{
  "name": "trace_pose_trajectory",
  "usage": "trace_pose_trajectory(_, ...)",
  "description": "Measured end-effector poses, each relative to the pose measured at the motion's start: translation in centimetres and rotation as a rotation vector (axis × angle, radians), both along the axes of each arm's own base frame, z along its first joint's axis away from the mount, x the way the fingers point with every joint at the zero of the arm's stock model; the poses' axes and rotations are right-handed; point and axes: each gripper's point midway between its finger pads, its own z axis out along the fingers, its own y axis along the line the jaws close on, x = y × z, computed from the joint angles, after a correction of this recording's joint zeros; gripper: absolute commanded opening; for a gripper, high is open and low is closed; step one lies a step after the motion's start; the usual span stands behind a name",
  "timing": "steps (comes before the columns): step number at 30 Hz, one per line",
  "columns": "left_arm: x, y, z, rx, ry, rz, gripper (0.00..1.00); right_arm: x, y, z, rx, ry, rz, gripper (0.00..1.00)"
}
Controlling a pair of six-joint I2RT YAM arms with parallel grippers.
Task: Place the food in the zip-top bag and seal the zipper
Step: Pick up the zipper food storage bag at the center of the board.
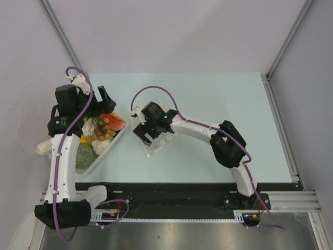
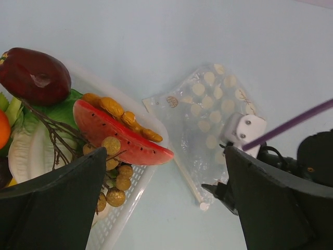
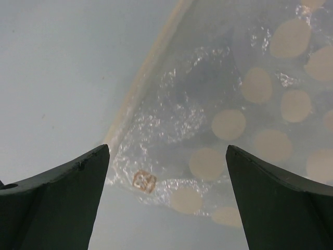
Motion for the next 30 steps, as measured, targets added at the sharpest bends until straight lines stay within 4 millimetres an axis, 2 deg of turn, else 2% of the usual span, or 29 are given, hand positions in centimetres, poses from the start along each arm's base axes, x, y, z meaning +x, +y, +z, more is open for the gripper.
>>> trace_pose_trajectory(4,-0.3,-0.1,-0.1,-0.005,-0.002,0.003,1.0,1.1,1.9,-1.3,0.001,0.003,-0.043,1.0)
trace_pose_trajectory(8,-0.4,-0.1,-0.2,-0.005,-0.004,0.004,1.0,2.0,2.7,-1.5,-0.014,-0.04,-0.104,0.98)
trace_pose_trajectory(10,-0.5,-0.1,-0.1,-0.005,-0.008,0.005,1.0,1.8,3.3,-1.2,-0.017,-0.067,-0.114,0.93)
trace_pose_trajectory(14,-0.4,0.0,-0.1,-0.002,-0.014,0.01,1.0,0.8,4.5,-1.1,-0.022,-0.103,-0.111,0.89)
trace_pose_trajectory(17,-0.2,0.1,-0.2,-0.001,-0.017,0.013,1.0,-0.1,5.3,-2.1,-0.037,-0.111,-0.097,0.84)
trace_pose_trajectory(21,-0.2,0.1,-0.5,-0.007,-0.011,0.016,1.0,-0.5,5.3,-4.1,-0.076,-0.107,-0.093,0.77)
trace_pose_trajectory(24,-0.1,0.1,-0.3,-0.007,-0.021,0.017,1.0,-0.4,5.1,-5.2,-0.098,-0.107,-0.1,0.66)
trace_pose_trajectory(27,0.0,0.1,-0.3,-0.006,-0.025,0.019,1.0,-0.2,5.1,-5.6,-0.104,-0.114,-0.104,0.47)
trace_pose_trajectory(28,0.0,0.2,-0.3,-0.006,-0.026,0.02,1.0,-0.1,5.1,-5.6,-0.105,-0.116,-0.108,0.33)
trace_pose_trajectory(30,0.0,0.2,-0.4,-0.005,-0.025,0.021,1.0,0.0,5.0,-5.6,-0.108,-0.121,-0.111,0.19)
